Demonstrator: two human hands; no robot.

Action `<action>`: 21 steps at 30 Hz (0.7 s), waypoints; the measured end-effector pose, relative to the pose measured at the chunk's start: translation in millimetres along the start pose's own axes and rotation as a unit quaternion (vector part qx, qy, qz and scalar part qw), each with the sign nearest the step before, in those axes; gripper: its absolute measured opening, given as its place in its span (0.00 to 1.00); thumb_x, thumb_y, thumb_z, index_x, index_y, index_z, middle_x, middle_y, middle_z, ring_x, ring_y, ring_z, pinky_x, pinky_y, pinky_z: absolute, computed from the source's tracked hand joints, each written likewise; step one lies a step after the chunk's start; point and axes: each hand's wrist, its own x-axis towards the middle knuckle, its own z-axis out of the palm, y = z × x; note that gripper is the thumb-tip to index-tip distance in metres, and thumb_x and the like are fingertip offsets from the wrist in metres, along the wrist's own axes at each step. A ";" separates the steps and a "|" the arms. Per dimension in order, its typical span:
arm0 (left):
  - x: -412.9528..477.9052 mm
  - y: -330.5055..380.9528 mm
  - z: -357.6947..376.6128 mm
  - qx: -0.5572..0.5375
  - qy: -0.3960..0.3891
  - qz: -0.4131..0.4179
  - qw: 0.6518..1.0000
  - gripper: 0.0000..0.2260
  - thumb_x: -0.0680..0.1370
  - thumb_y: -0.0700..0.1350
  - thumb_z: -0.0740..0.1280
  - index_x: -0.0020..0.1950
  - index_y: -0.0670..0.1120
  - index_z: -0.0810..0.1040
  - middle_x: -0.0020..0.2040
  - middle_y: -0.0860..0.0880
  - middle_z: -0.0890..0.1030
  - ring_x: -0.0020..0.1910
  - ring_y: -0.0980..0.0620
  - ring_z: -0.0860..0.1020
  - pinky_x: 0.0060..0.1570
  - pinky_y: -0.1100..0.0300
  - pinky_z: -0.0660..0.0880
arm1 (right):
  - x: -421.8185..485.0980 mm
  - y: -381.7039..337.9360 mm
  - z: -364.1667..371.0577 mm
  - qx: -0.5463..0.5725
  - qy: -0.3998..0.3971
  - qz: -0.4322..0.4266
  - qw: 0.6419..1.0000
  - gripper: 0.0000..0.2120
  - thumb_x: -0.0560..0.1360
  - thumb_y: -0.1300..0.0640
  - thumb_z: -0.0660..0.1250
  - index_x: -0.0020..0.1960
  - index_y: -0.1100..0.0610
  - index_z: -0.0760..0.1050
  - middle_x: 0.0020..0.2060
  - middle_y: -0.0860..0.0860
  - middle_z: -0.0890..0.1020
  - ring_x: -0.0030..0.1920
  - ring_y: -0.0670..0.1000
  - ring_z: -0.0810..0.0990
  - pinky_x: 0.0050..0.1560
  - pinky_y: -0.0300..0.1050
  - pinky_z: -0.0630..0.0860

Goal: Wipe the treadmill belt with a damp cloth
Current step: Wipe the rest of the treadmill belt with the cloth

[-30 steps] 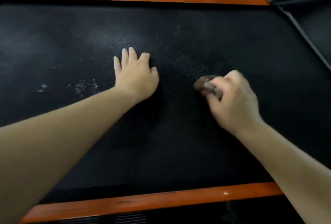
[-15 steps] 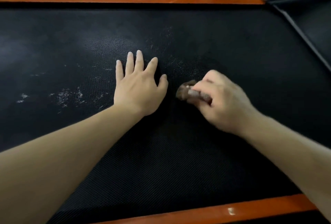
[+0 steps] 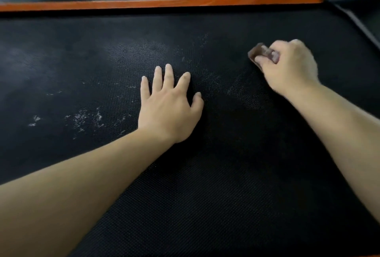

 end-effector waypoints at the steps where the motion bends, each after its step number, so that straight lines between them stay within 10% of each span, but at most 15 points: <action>1: 0.4 0.1 0.3 0.000 0.001 0.001 1.000 0.28 0.82 0.63 0.50 0.81 0.55 0.57 0.84 0.44 0.50 0.83 0.45 0.43 0.79 0.42 0.39 | -5.4 -8.9 5.6 -0.004 0.006 -0.007 1.000 0.14 0.75 0.43 0.69 0.47 0.54 0.78 0.46 0.57 0.74 0.48 0.62 0.77 0.42 0.49 0.71; 5: 0.4 0.5 0.2 -0.001 0.007 0.000 1.000 0.28 0.82 0.62 0.51 0.81 0.55 0.57 0.84 0.44 0.50 0.83 0.45 0.43 0.79 0.42 0.40 | -46.4 -41.2 11.4 0.079 -0.102 -0.176 0.976 0.13 0.73 0.43 0.70 0.49 0.52 0.81 0.43 0.52 0.73 0.42 0.53 0.74 0.41 0.47 0.72; 10: 0.2 1.3 -0.1 -0.004 -0.001 -0.001 1.000 0.28 0.82 0.63 0.49 0.81 0.56 0.56 0.84 0.45 0.49 0.82 0.46 0.42 0.79 0.43 0.39 | 33.7 -11.7 16.9 0.020 0.003 0.015 1.000 0.15 0.75 0.41 0.69 0.48 0.53 0.79 0.47 0.57 0.75 0.47 0.61 0.78 0.41 0.47 0.69; 15: 1.3 1.3 0.6 0.012 0.001 -0.001 1.000 0.28 0.82 0.63 0.49 0.82 0.58 0.53 0.84 0.45 0.48 0.82 0.46 0.42 0.79 0.43 0.39 | 1.0 -44.7 28.0 0.075 -0.075 -0.153 0.983 0.15 0.74 0.42 0.70 0.46 0.54 0.79 0.43 0.54 0.72 0.41 0.55 0.73 0.39 0.47 0.71; 21: 1.7 0.7 2.0 0.018 -0.007 0.003 1.000 0.30 0.81 0.67 0.46 0.82 0.61 0.49 0.84 0.45 0.46 0.82 0.46 0.40 0.79 0.43 0.38 | 86.1 -30.0 38.3 0.021 0.008 0.045 0.999 0.17 0.75 0.40 0.68 0.53 0.52 0.81 0.52 0.56 0.78 0.51 0.59 0.79 0.46 0.47 0.72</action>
